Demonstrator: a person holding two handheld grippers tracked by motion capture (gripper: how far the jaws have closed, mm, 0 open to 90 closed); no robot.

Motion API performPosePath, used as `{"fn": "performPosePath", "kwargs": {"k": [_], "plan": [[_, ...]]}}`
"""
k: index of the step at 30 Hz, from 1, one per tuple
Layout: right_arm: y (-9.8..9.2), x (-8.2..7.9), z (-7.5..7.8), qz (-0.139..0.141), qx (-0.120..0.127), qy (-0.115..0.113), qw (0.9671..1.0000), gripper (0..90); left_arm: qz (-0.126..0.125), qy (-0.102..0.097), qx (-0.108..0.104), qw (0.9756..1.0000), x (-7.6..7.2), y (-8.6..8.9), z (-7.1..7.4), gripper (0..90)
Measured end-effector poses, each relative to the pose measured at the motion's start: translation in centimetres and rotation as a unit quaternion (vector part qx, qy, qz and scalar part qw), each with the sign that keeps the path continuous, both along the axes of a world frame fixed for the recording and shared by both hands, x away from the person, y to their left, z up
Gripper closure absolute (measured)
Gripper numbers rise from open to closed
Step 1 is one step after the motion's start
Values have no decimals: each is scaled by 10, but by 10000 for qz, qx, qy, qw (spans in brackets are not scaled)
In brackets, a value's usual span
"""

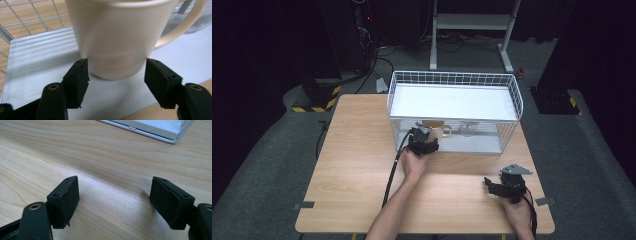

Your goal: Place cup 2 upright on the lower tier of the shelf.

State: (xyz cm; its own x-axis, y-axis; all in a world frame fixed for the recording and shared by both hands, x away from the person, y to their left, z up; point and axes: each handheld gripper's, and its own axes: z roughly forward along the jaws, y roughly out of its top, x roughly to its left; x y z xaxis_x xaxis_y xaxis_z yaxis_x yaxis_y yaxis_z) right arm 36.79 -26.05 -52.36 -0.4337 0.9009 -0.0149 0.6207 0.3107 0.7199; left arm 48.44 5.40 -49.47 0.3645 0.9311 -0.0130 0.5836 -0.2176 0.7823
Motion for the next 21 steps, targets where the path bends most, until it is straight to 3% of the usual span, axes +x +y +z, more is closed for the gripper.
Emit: {"fn": "performPosePath", "kwargs": {"k": [3,5,9,13,17,21], "plan": [[0,0,0,-1,0,2,10000,237,61,63,-31,10000,3,-3,-1,384],[0,0,0,-1,0,1,10000,237,-3,40,127,9999,6,-2,0,401],[0,0,0,0,-1,1,10000,237,27,99,172,9998,10,-3,0,410],[0,0,0,0,-1,1,10000,237,43,148,45,9999,13,-4,-2,431],[0,0,0,1,-1,3,10000,237,22,189,90,9998,14,-4,-4,442],[0,0,0,-1,0,1,10000,237,52,155,2,9999,9,-3,0,396]]}}
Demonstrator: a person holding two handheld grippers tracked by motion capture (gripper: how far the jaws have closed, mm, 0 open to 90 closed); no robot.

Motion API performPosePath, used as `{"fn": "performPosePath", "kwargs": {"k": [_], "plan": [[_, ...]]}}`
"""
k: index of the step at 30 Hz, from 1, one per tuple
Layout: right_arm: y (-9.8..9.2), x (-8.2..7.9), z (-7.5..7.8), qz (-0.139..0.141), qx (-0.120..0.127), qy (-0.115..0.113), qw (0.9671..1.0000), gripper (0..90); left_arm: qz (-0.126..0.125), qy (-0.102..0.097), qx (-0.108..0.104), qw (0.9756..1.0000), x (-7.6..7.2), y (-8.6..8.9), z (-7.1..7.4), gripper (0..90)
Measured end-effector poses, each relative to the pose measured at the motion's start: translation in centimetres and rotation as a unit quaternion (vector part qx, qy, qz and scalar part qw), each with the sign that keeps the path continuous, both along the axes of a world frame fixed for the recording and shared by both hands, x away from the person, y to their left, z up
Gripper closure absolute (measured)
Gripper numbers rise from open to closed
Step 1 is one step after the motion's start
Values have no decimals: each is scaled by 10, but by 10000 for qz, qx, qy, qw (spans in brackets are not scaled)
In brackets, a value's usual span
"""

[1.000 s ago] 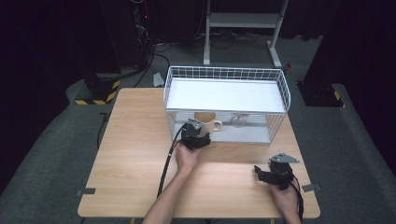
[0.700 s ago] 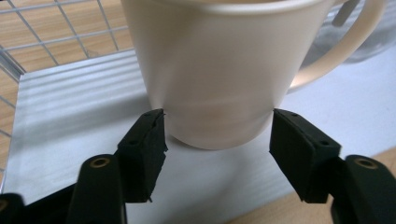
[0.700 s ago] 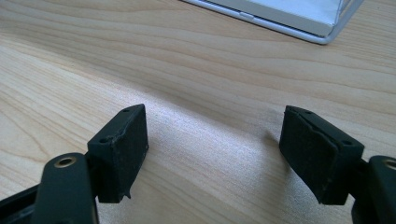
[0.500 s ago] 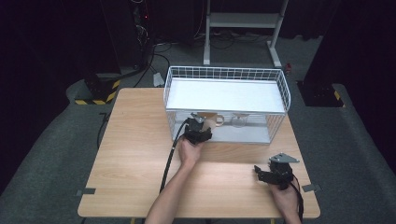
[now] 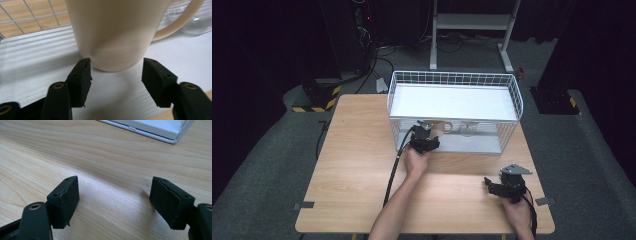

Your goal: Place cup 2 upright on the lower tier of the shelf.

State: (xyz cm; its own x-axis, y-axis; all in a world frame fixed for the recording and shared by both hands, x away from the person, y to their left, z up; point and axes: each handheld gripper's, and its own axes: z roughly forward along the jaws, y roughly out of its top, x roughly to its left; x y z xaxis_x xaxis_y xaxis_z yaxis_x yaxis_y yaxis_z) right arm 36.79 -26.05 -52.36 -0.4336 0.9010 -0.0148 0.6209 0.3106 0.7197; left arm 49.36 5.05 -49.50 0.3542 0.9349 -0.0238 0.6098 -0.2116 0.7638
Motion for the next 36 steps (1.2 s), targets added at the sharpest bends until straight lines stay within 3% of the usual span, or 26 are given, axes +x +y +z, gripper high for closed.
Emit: {"fn": "performPosePath", "kwargs": {"k": [4,10,27,36], "plan": [[0,0,0,0,0,-1,10000,237,-169,-57,-8,9998,-7,2,5,347],[0,0,0,0,0,0,10000,237,-207,-140,-158,9996,-19,9,10,328],[0,0,0,1,0,0,10000,236,-401,-264,-264,9985,-55,31,18,313],[0,0,0,-1,1,2,10000,236,-479,-348,-431,9973,-68,42,20,293]]}}
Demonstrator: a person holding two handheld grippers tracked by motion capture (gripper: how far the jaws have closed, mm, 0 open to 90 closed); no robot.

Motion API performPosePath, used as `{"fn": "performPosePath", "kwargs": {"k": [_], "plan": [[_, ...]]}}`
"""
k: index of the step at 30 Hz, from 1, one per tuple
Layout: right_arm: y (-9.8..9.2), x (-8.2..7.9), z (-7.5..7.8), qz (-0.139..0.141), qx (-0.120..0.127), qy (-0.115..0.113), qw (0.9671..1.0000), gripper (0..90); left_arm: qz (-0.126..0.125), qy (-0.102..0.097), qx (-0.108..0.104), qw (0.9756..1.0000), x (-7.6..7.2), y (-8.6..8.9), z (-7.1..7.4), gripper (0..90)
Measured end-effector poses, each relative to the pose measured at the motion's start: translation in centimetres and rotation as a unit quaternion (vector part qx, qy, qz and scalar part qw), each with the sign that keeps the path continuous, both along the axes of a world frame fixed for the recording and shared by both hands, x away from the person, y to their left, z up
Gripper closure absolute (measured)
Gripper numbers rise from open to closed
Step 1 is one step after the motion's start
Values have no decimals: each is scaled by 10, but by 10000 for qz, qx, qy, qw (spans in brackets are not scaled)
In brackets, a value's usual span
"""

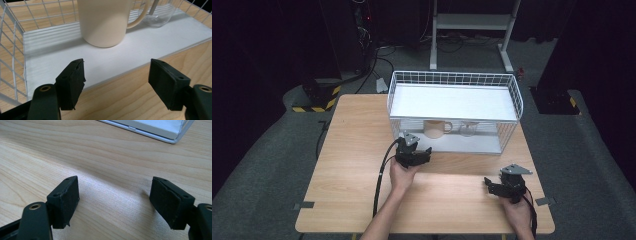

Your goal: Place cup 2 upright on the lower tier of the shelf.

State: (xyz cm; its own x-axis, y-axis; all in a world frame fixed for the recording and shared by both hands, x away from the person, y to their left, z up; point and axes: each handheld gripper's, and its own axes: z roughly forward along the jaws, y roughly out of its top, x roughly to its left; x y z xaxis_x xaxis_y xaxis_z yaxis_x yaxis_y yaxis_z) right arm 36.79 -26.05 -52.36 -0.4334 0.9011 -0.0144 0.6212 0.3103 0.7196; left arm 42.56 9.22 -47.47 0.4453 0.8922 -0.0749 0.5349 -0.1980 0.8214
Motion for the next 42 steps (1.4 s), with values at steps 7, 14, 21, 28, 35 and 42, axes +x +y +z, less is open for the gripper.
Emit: {"fn": "performPosePath", "kwargs": {"k": [7,14,21,28,35,42], "plan": [[0,0,0,0,0,-2,10000,236,-54,-27,40,10000,-12,6,-1,272],[0,0,0,0,1,-1,10000,236,-39,8,-50,10000,-21,14,-4,266],[0,0,0,0,1,-1,10000,236,8,68,-99,9999,-29,23,-5,263],[0,0,0,1,0,-1,10000,236,27,40,-115,9999,-37,30,-5,259],[0,0,0,1,1,-1,10000,236,22,6,-81,10000,-45,34,-6,248],[0,0,0,1,-1,-1,10000,236,72,22,-43,10000,-54,39,-12,237]]}}
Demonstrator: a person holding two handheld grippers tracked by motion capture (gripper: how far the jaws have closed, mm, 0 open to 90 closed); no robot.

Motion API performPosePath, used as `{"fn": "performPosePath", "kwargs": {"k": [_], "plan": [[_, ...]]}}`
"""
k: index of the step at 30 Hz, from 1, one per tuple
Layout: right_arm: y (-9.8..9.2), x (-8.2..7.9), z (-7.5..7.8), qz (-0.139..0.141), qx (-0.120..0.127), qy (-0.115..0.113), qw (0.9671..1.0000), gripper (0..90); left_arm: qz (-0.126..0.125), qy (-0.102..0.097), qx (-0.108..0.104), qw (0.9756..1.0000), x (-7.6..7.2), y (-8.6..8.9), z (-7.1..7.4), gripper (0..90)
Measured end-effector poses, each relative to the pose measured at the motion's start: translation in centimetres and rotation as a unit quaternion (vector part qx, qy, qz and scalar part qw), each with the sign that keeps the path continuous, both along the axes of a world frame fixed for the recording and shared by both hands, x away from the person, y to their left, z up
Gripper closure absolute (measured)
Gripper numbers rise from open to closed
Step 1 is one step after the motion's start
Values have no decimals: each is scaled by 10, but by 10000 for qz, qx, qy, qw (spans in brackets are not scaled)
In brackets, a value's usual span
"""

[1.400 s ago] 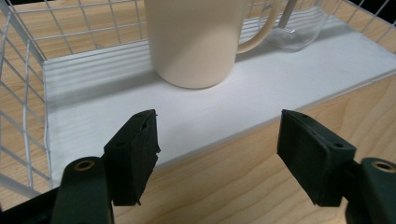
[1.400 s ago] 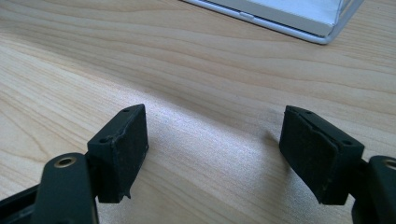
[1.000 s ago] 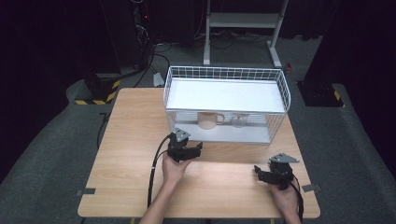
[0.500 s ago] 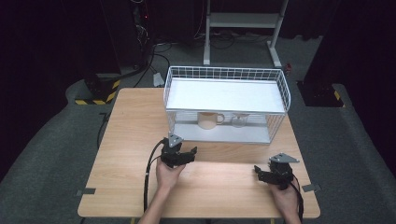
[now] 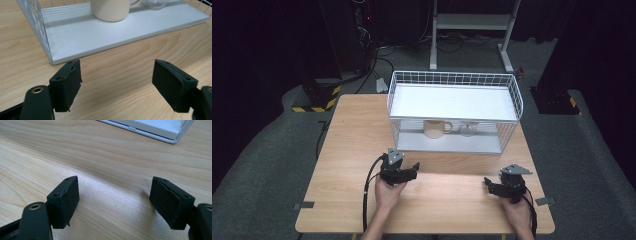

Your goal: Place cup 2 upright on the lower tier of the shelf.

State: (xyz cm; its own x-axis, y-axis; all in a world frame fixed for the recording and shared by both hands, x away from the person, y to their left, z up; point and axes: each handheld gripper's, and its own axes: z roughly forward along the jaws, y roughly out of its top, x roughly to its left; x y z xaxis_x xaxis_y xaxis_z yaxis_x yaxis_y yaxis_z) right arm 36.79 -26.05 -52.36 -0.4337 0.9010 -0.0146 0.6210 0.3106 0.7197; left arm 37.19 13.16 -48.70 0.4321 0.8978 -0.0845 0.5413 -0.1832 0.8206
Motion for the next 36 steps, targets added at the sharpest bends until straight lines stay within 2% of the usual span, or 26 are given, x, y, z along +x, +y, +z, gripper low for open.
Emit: {"fn": "performPosePath", "kwargs": {"k": [4,12,20,25,27,29,31,33,34,36], "plan": [[0,0,0,0,1,1,10000,236,51,14,-72,10000,-6,4,-3,236],[0,0,0,1,0,0,10000,236,107,91,-13,9999,-13,10,-11,232],[0,0,0,0,1,1,10000,236,204,270,242,9991,-17,14,-25,231],[0,0,0,0,1,1,10000,236,231,303,448,9983,-19,14,-31,231],[0,0,0,0,1,1,10000,236,231,375,511,9977,-18,14,-32,230],[0,0,0,0,0,0,10000,236,239,369,507,9977,-17,14,-33,227],[0,0,0,0,1,1,10000,236,241,425,569,9972,-16,14,-35,216],[0,0,0,0,0,0,10000,236,281,479,733,9958,-15,11,-40,197],[0,0,0,0,1,0,10000,236,280,440,724,9960,-15,12,-41,169],[0,0,0,0,0,0,10000,236,347,434,710,9959,-16,13,-41,188]]}}
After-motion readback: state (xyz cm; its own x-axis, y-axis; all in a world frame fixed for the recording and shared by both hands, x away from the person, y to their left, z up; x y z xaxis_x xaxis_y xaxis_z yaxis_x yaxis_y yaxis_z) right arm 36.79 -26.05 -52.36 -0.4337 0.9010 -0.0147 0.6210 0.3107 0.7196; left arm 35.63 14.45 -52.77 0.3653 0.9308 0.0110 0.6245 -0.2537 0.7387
